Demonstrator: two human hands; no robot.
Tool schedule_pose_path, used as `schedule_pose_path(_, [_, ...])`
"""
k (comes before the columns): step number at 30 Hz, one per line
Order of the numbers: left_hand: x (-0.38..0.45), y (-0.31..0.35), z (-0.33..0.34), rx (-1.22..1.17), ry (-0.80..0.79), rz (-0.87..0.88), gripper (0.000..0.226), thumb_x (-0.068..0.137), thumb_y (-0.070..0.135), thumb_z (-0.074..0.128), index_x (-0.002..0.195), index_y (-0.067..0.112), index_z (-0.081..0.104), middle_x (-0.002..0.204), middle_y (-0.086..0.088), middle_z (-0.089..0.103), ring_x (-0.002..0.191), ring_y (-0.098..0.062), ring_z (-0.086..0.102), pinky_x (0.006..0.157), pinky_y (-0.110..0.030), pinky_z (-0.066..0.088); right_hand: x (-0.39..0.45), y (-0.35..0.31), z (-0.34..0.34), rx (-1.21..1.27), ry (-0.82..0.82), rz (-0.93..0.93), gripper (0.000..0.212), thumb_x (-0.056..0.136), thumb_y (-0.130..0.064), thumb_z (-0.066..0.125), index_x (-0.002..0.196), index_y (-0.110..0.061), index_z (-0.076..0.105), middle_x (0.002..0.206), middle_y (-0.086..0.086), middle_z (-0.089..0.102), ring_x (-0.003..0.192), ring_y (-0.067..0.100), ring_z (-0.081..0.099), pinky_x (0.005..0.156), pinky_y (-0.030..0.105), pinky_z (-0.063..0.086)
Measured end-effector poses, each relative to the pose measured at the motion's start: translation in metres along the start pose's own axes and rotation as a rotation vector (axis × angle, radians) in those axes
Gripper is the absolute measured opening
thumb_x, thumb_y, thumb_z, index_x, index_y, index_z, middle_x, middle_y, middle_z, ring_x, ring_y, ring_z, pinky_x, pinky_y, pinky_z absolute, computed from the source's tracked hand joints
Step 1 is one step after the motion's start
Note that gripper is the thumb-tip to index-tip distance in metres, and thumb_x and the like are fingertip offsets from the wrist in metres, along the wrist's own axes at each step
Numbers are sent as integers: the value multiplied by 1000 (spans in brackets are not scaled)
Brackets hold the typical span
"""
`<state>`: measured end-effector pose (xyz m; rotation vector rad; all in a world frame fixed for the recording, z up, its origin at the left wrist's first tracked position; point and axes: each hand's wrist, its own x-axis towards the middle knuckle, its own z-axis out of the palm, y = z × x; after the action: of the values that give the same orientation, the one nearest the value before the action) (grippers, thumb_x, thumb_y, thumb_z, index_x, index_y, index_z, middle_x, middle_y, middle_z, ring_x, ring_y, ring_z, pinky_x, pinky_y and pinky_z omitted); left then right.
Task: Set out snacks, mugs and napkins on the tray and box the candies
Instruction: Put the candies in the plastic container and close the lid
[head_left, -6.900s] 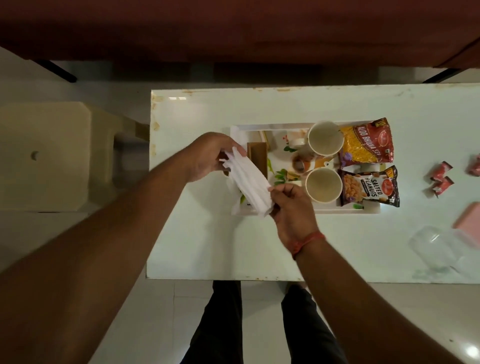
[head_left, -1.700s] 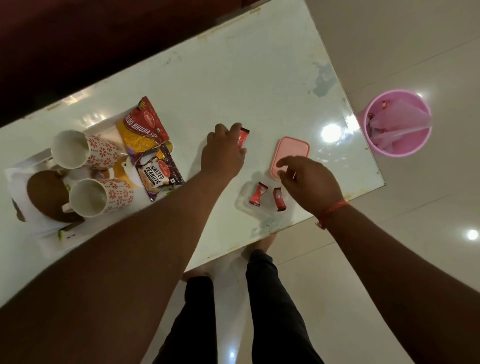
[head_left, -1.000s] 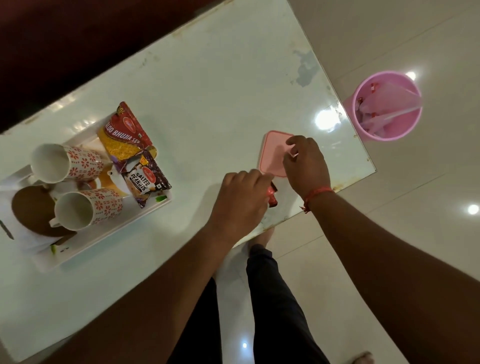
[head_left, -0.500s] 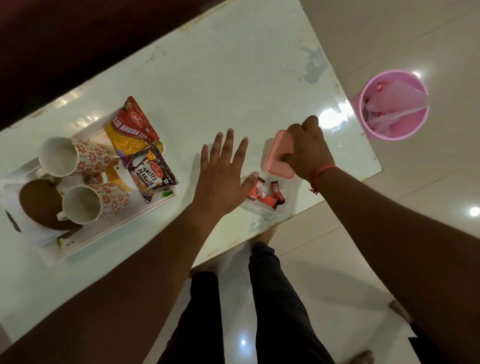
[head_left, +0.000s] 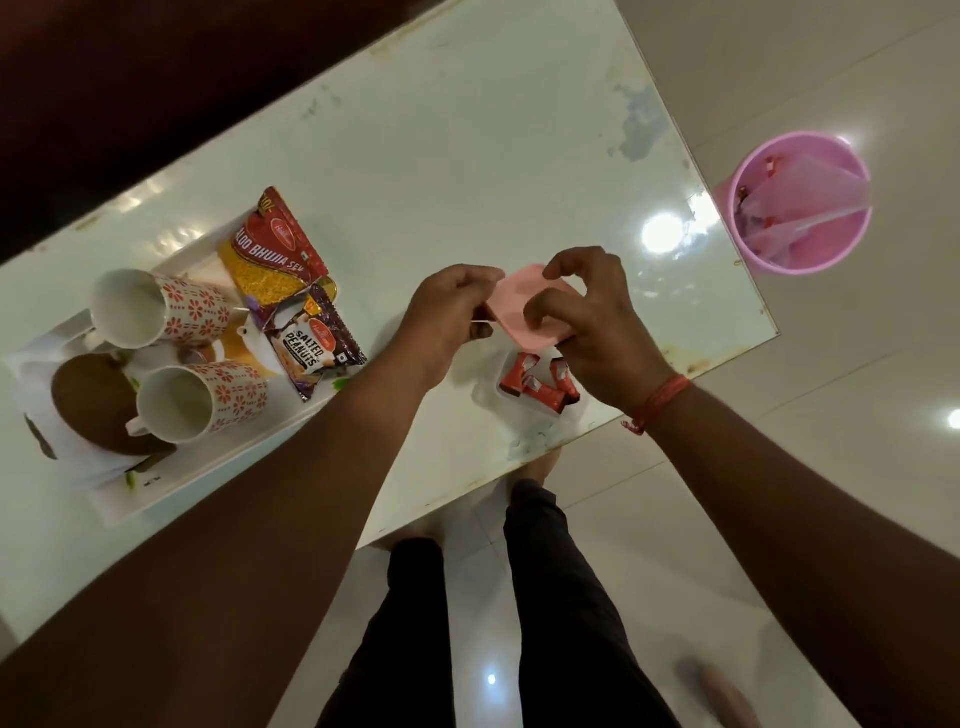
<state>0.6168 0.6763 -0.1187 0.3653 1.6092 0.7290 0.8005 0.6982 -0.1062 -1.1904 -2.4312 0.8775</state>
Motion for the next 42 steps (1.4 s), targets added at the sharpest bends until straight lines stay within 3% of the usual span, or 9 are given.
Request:
schedule_pose_path(3, [-5, -8, -1, -89, 88, -3, 13, 94, 3, 55, 95, 14, 62, 92, -6, 66, 75, -17, 60, 60, -24, 53, -9, -3, 2, 88, 6, 156, 36, 75, 15, 65, 96, -14, 68, 128, 20, 47, 123, 37, 45, 90, 33, 46])
schedule_pose_path(8, [-31, -31, 13, -87, 262, 78, 13, 93, 8, 61, 91, 21, 59, 101, -4, 66, 81, -10, 67, 66, -20, 55, -34, -21, 6, 530, 207, 610, 39, 85, 15, 49, 113, -10, 59, 123, 9, 54, 114, 14, 56, 92, 24, 53])
schedule_pose_path(12, [-56, -50, 29, 178, 351, 234, 14, 94, 15, 60, 91, 28, 55, 94, 11, 65, 85, 2, 64, 73, -13, 51, -66, -42, 14, 743, 301, 882, 43, 96, 2, 45, 134, -15, 55, 132, -3, 59, 117, -7, 54, 84, 3, 44])
schedule_pose_path(15, [-67, -64, 38, 416, 396, 339, 7, 95, 18, 59, 98, 23, 57, 98, 8, 63, 95, -10, 58, 77, -19, 46, -80, -53, 23, 841, 375, 1010, 42, 103, -13, 43, 143, -22, 51, 143, -11, 52, 119, -18, 47, 87, -3, 38])
schedule_pose_path(17, [-70, -71, 43, 539, 434, 385, 7, 95, 15, 60, 101, 18, 59, 98, 6, 61, 98, -14, 52, 76, -19, 42, -83, -58, 30, 843, 390, 1045, 43, 105, -19, 41, 147, -26, 45, 151, -11, 45, 128, -9, 42, 96, 1, 36])
schedule_pose_path(22, [-70, -78, 50, 709, 426, 385, 12, 92, 8, 59, 103, 11, 63, 109, -7, 55, 106, -24, 48, 83, -30, 47, -74, -59, 45, 750, 309, 1032, 52, 104, -17, 36, 154, -27, 27, 161, -8, 27, 149, 11, 24, 122, 40, 27])
schedule_pose_path(27, [-69, -76, 57, 621, 420, 355, 25, 93, -1, 57, 115, 10, 61, 120, -6, 51, 110, -21, 55, 85, -16, 42, -67, -52, 56, 563, 257, 977, 61, 100, -2, 33, 157, -20, 20, 163, -4, 22, 150, 12, 19, 123, 36, 23])
schedule_pose_path(36, [-53, -70, 47, 639, 403, 356, 29, 94, 5, 58, 120, 17, 61, 111, -2, 59, 101, -22, 60, 82, -39, 55, -75, -29, 60, 445, 341, 1031, 45, 101, -8, 46, 144, -20, 48, 145, -1, 52, 130, 12, 48, 105, 17, 34])
schedule_pose_path(42, [-45, -67, 46, 644, 396, 366, 22, 94, 8, 59, 114, 16, 65, 110, -2, 60, 98, -18, 63, 74, -20, 48, -76, -21, 65, 451, 396, 1065, 37, 102, -14, 47, 137, -24, 57, 135, -6, 60, 110, -2, 48, 89, 0, 33])
